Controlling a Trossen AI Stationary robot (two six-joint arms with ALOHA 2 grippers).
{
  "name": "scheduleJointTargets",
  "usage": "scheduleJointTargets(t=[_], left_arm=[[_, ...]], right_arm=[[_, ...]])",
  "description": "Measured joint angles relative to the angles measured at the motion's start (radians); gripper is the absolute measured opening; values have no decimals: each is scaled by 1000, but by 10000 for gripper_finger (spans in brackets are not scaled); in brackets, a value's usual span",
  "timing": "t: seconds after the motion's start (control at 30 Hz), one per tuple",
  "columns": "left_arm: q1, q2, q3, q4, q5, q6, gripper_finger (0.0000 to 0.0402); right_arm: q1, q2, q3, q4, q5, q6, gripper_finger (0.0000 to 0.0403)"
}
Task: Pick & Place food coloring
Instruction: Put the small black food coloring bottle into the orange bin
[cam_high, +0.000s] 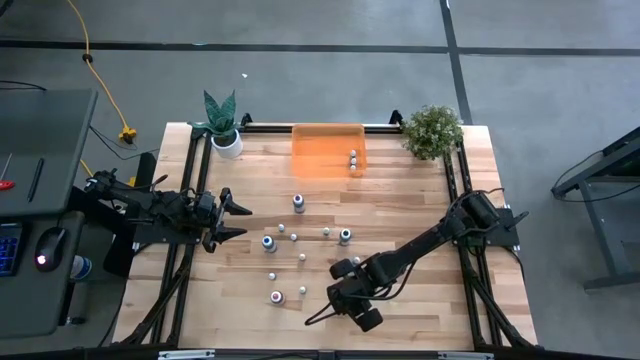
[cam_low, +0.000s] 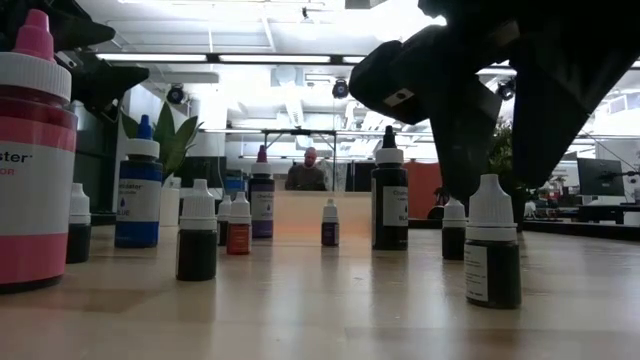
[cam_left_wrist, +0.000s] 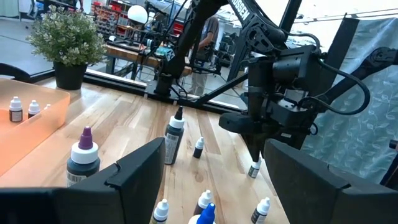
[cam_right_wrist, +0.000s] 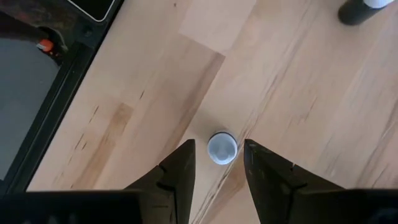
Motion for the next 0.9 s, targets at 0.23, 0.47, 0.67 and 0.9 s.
scheduleJointTargets(t=[0.23, 0.47, 0.67, 0.9], left_arm=[[0, 0, 0, 0, 0, 0, 271], [0, 0, 0, 0, 0, 0, 271], [0, 0, 0, 0, 0, 0, 271], [0, 0, 0, 0, 0, 0, 271]], right_arm=[[0, 0, 0, 0, -8, -32, 126], [0, 0, 0, -3, -3, -59, 126], [0, 32, 0, 10, 3, -59, 126], [0, 34, 0, 16, 36, -54, 126]])
